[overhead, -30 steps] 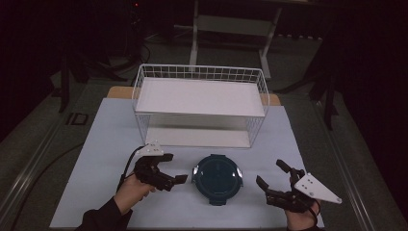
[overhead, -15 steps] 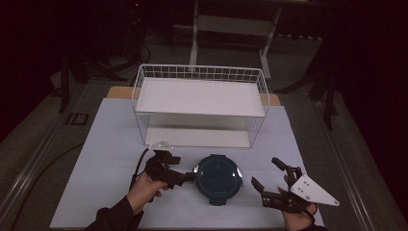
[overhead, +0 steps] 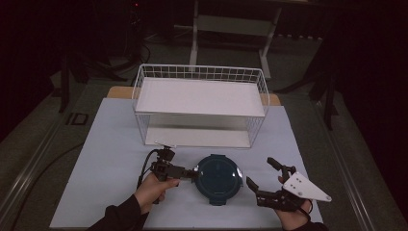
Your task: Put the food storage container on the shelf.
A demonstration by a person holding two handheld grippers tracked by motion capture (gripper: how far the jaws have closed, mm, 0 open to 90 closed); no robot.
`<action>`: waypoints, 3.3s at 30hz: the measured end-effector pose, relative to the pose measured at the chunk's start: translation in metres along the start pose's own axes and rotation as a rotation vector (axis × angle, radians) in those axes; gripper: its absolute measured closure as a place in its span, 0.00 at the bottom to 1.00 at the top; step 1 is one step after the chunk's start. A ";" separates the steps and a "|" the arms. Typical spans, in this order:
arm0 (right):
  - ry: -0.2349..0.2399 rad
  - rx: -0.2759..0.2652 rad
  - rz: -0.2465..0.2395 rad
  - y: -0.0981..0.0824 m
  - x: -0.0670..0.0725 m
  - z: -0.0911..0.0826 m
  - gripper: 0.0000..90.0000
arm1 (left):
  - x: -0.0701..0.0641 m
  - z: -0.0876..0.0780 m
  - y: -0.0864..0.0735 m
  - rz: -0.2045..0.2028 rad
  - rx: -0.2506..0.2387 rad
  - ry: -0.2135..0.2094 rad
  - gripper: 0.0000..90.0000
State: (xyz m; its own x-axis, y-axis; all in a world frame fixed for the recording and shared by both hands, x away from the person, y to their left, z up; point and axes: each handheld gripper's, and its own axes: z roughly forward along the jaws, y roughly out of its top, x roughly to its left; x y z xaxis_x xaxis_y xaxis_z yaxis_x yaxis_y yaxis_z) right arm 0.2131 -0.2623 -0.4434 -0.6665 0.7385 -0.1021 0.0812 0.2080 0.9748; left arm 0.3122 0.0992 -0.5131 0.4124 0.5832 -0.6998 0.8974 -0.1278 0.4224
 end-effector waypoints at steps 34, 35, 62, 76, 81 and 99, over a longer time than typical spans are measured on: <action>0.196 0.345 0.392 -0.026 -0.020 0.030 0.24 | -0.018 -0.005 -0.010 0.125 0.035 -0.084 0.62; 0.209 0.359 0.423 -0.029 -0.022 0.031 0.26 | -0.018 -0.006 -0.011 0.134 0.035 -0.084 0.62; 0.412 0.520 0.770 -0.054 -0.031 0.044 0.62 | -0.025 -0.010 -0.028 0.191 -0.018 -0.063 0.62; 0.389 0.500 0.727 -0.045 -0.029 0.048 0.63 | -0.026 -0.016 -0.030 0.204 -0.062 -0.053 0.63; 0.393 0.463 0.697 -0.036 -0.032 0.056 0.63 | -0.026 -0.025 -0.024 0.232 -0.096 -0.039 0.63; 0.407 0.388 0.589 -0.006 -0.042 0.105 0.63 | -0.016 -0.057 0.009 0.283 -0.230 0.040 0.62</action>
State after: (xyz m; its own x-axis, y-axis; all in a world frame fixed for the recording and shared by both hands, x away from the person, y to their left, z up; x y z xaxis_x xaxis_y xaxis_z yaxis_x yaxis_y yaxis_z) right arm 0.3186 -0.2268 -0.4660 -0.6453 0.5205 0.5592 0.7039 0.1205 0.7000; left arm 0.3050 0.1342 -0.4655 0.6290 0.5821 -0.5152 0.6877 -0.1077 0.7179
